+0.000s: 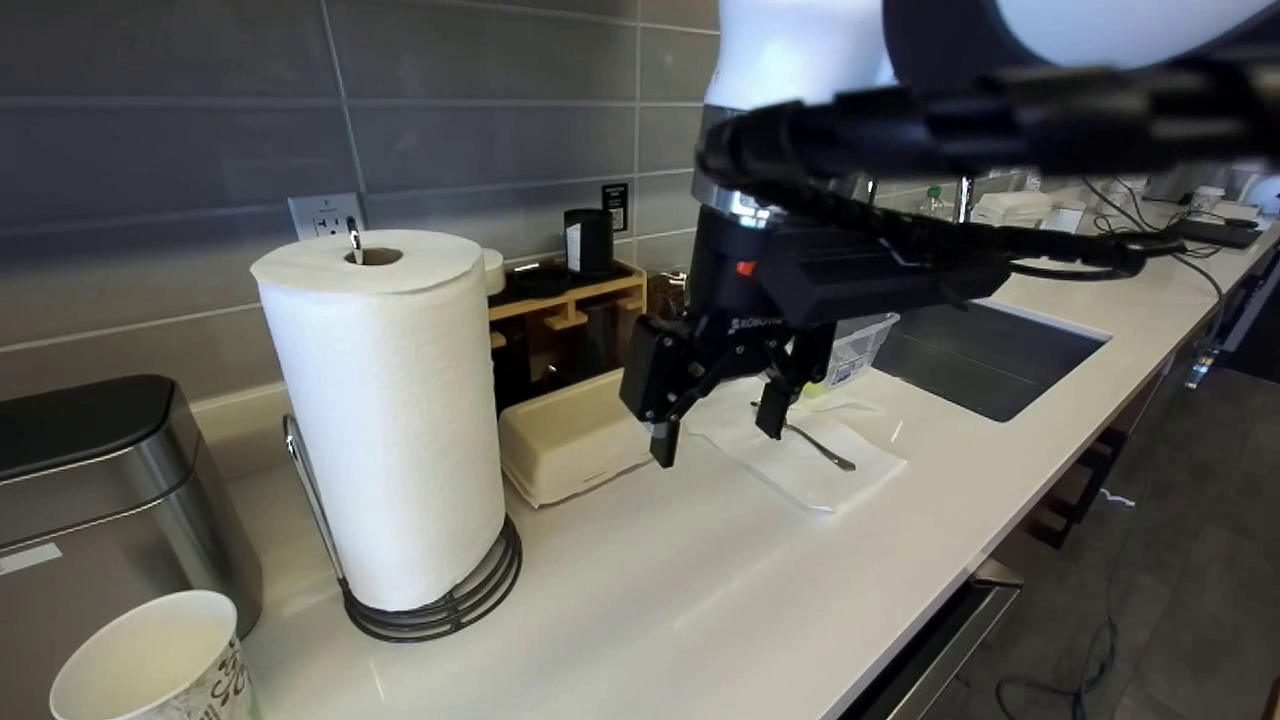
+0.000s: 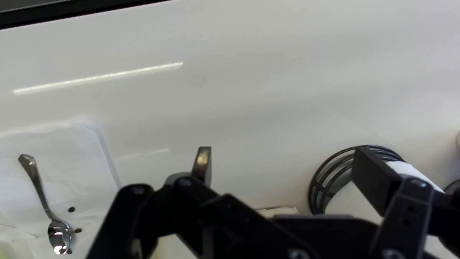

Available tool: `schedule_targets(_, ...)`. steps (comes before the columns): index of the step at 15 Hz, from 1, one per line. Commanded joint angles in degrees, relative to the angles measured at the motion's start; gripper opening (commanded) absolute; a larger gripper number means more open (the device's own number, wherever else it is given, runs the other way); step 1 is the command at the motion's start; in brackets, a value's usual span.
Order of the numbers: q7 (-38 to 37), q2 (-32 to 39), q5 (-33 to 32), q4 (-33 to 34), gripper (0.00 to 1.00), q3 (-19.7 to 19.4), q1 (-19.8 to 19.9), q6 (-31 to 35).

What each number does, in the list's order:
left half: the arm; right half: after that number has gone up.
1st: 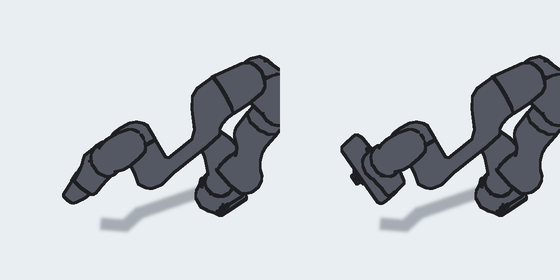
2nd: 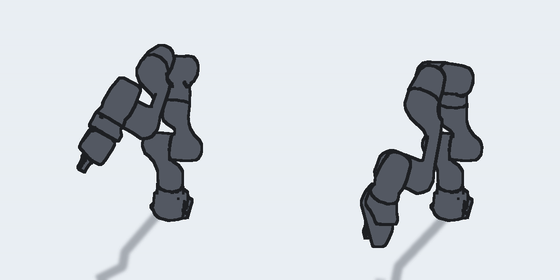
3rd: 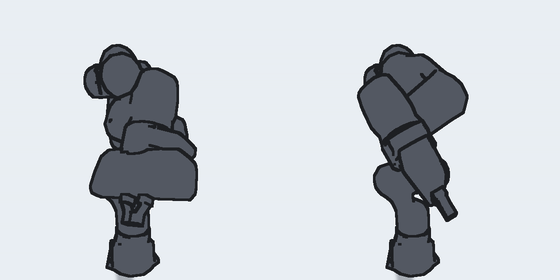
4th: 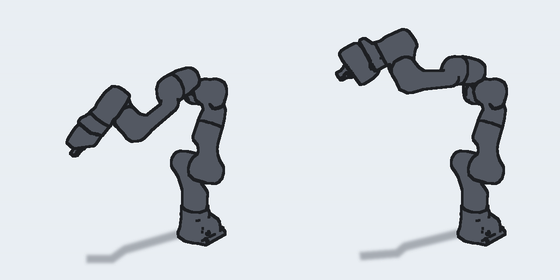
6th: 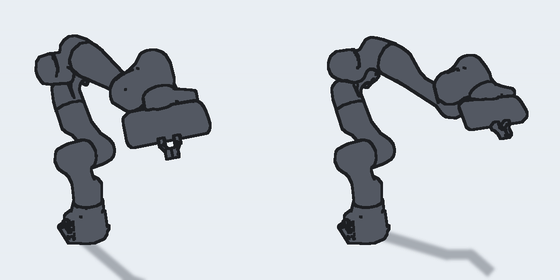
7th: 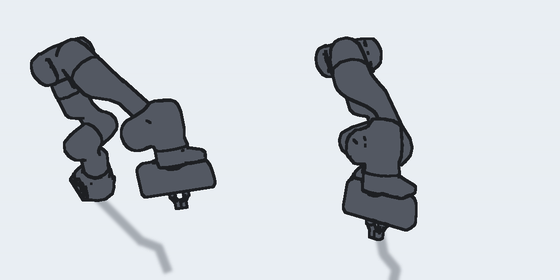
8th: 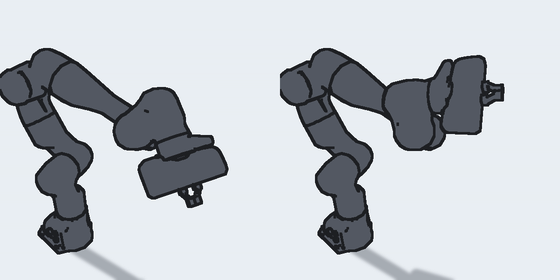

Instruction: Put the cup in front of the foam pack

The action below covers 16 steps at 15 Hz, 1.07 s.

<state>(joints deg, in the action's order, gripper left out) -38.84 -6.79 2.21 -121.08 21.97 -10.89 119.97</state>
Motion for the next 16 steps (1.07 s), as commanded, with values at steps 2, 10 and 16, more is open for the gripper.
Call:
schedule_targets(2, -9.9, 9.9, -2.8, 9.0, 1.0, -0.1, -3.3, -1.1)
schedule_targets(10, -19.3, 27.2, -1.6, 27.6, 1.0, -2.2, -11.7, -1.3)
schedule_targets(16, -23.7, 40.5, -3.0, 43.0, 1.0, -5.3, -20.3, -1.6)
